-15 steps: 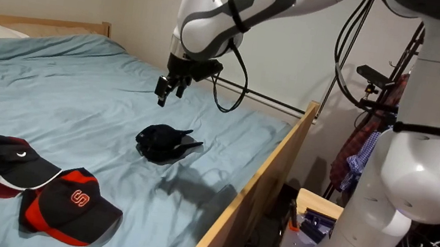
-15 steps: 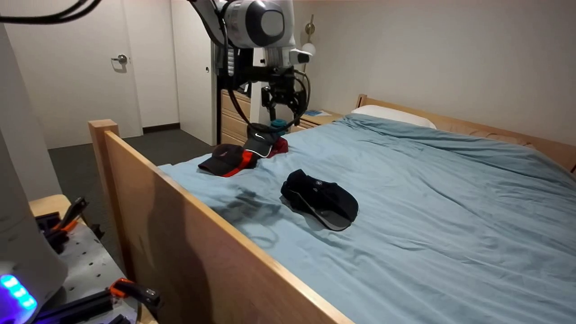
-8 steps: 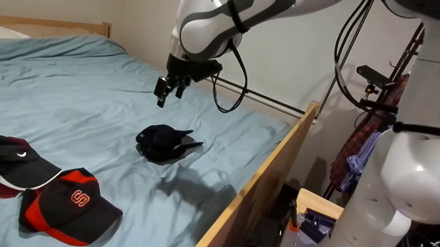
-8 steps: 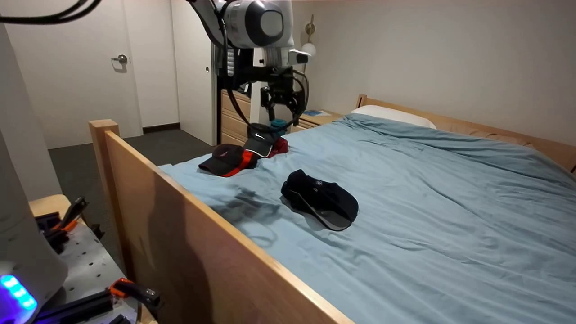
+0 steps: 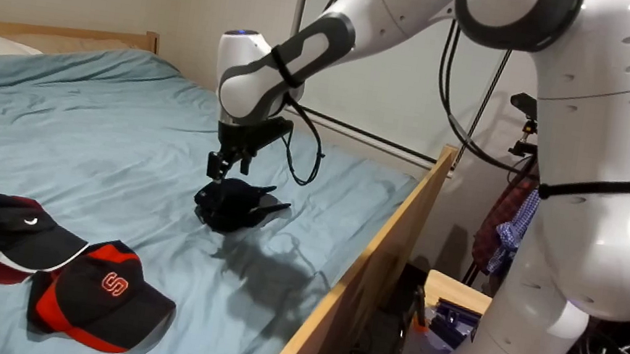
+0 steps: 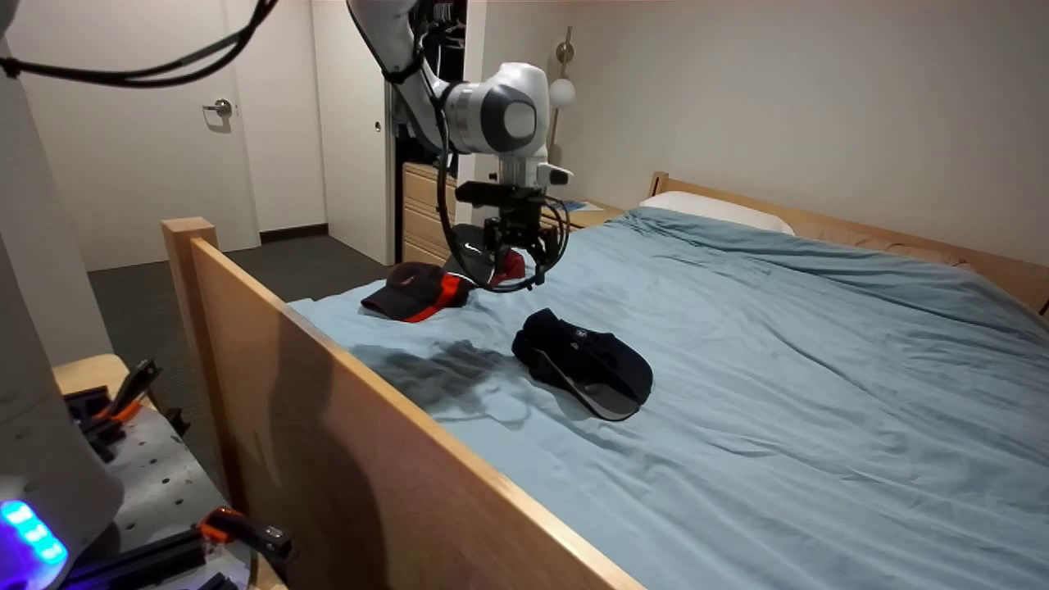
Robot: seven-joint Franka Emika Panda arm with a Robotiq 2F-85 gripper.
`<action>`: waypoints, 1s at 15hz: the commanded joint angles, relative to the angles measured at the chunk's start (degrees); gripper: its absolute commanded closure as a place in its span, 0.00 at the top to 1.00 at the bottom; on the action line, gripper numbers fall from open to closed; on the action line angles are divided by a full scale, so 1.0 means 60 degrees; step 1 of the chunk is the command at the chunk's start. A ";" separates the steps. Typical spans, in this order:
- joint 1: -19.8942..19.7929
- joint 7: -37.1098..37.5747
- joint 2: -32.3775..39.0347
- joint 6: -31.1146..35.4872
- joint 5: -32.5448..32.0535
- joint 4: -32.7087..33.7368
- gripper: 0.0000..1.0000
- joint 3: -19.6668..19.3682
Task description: Move the caps on the right to the left
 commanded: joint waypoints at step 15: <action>-0.0396 -0.1013 0.2874 0.1495 -0.0356 0.2192 0.53 -0.0098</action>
